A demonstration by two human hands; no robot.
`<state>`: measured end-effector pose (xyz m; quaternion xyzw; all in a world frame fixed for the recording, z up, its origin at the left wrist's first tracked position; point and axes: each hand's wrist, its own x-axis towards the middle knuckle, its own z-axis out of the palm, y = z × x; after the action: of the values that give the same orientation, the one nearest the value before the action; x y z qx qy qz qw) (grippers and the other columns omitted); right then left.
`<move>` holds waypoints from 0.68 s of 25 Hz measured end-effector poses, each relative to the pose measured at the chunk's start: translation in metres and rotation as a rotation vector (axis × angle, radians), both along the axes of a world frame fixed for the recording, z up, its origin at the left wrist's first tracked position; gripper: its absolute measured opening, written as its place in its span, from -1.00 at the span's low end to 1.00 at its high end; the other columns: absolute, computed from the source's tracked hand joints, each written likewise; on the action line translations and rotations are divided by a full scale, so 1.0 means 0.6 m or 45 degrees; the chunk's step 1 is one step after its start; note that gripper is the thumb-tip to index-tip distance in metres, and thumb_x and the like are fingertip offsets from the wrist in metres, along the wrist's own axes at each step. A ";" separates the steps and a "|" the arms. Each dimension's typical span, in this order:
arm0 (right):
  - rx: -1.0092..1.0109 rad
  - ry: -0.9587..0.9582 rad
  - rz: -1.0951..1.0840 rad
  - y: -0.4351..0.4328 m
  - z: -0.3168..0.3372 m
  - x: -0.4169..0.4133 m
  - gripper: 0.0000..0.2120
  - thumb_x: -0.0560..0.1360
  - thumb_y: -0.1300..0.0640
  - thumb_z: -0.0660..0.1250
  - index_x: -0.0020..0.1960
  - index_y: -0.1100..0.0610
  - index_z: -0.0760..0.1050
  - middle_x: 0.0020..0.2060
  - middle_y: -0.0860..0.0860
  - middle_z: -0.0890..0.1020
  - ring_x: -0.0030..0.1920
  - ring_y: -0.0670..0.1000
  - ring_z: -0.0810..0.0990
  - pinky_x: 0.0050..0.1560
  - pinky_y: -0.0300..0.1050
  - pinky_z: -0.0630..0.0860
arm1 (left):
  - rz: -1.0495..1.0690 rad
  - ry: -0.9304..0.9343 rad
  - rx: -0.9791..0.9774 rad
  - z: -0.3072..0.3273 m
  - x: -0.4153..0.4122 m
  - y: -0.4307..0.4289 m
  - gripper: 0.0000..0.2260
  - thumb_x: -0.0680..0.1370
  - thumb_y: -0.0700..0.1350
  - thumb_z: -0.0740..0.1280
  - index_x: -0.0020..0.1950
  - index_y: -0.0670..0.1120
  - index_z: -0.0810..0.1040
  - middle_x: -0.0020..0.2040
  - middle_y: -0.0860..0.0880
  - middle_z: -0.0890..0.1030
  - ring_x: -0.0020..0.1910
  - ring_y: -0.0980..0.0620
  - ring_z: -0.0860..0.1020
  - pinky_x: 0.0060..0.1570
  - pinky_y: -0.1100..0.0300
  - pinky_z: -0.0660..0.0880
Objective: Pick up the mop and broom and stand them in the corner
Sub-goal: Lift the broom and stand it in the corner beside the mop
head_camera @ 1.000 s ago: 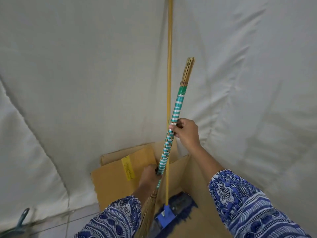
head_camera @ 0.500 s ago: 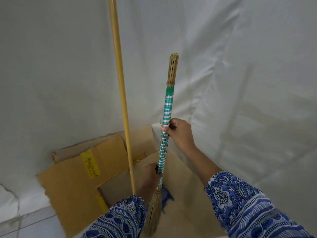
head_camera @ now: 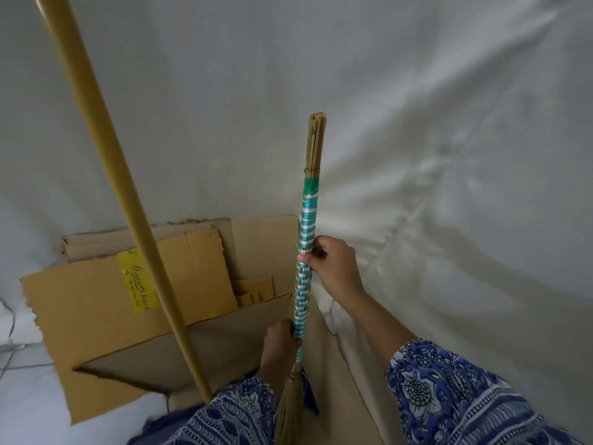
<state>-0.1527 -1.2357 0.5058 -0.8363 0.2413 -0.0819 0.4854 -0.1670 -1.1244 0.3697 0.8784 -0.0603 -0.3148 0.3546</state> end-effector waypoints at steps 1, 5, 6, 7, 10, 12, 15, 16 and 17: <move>0.006 0.001 0.020 -0.009 -0.018 0.008 -0.75 0.41 0.21 0.39 0.06 0.27 0.59 -0.02 0.17 0.70 -0.13 -0.04 0.58 -0.10 -0.25 0.49 | 0.016 -0.003 0.016 -0.016 0.009 -0.010 -0.80 0.47 -0.28 0.34 0.09 -0.23 0.55 0.08 -0.19 0.64 0.06 -0.11 0.58 0.03 0.10 0.51; 0.015 -0.014 0.063 -0.025 -0.069 0.031 -0.75 0.42 0.20 0.39 0.07 0.25 0.58 -0.01 0.14 0.70 -0.07 0.04 0.64 -0.02 -0.17 0.55 | 0.084 0.012 0.041 -0.066 0.024 -0.038 -0.78 0.47 -0.28 0.33 0.11 -0.23 0.54 0.11 -0.20 0.63 0.09 -0.13 0.58 0.07 0.06 0.51; 0.019 -0.009 0.066 -0.028 -0.075 0.037 -0.75 0.42 0.20 0.38 0.09 0.24 0.58 0.00 0.14 0.70 -0.03 0.06 0.65 0.02 -0.15 0.55 | 0.100 0.021 0.039 -0.072 0.028 -0.044 -0.78 0.47 -0.27 0.32 0.12 -0.23 0.54 0.12 -0.20 0.63 0.10 -0.13 0.58 0.08 0.07 0.51; 0.021 -0.007 0.070 -0.029 -0.080 0.042 -0.74 0.43 0.20 0.38 0.09 0.24 0.58 0.01 0.15 0.69 0.00 0.08 0.65 0.04 -0.14 0.55 | 0.114 0.018 0.040 -0.079 0.033 -0.048 -0.77 0.48 -0.26 0.32 0.13 -0.22 0.54 0.13 -0.20 0.63 0.11 -0.13 0.57 0.09 0.06 0.51; 0.038 -0.001 0.074 -0.040 -0.091 0.058 -0.74 0.43 0.21 0.37 0.11 0.25 0.57 0.04 0.16 0.69 0.04 0.10 0.65 0.06 -0.12 0.53 | 0.113 0.000 0.043 -0.095 0.046 -0.056 -0.76 0.48 -0.25 0.32 0.14 -0.22 0.53 0.14 -0.19 0.62 0.11 -0.14 0.57 0.11 0.05 0.51; 0.058 -0.014 0.068 -0.047 -0.094 0.066 -0.73 0.43 0.22 0.37 0.11 0.26 0.57 0.05 0.17 0.68 0.05 0.10 0.64 0.05 -0.13 0.51 | 0.108 -0.007 0.031 -0.100 0.053 -0.057 -0.77 0.49 -0.25 0.31 0.14 -0.21 0.54 0.13 -0.19 0.62 0.10 -0.13 0.58 0.13 0.02 0.53; 0.074 -0.015 0.061 -0.048 -0.100 0.066 -0.74 0.43 0.23 0.37 0.11 0.26 0.57 0.05 0.17 0.68 0.01 0.05 0.63 0.05 -0.13 0.52 | 0.098 -0.004 0.008 -0.103 0.052 -0.056 -0.78 0.50 -0.24 0.30 0.14 -0.20 0.54 0.13 -0.20 0.62 0.10 -0.14 0.57 0.16 -0.02 0.53; 0.081 -0.013 0.066 -0.048 -0.099 0.067 -0.74 0.43 0.23 0.37 0.11 0.27 0.57 0.05 0.18 0.68 -0.02 0.02 0.62 0.06 -0.13 0.52 | 0.101 0.034 0.001 -0.100 0.053 -0.056 -0.78 0.50 -0.24 0.31 0.13 -0.20 0.54 0.13 -0.20 0.62 0.10 -0.14 0.57 0.16 -0.04 0.53; 0.084 -0.020 0.058 -0.048 -0.097 0.068 -0.74 0.43 0.22 0.37 0.11 0.27 0.57 0.05 0.18 0.68 -0.04 0.00 0.60 0.07 -0.13 0.53 | 0.101 0.035 -0.001 -0.094 0.054 -0.052 -0.79 0.49 -0.23 0.31 0.12 -0.21 0.54 0.12 -0.19 0.62 0.09 -0.14 0.57 0.15 -0.04 0.54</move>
<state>-0.1119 -1.2643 0.4474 -0.8245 0.2209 -0.0694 0.5163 -0.1345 -1.1558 0.3130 0.8755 -0.0205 -0.3126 0.3680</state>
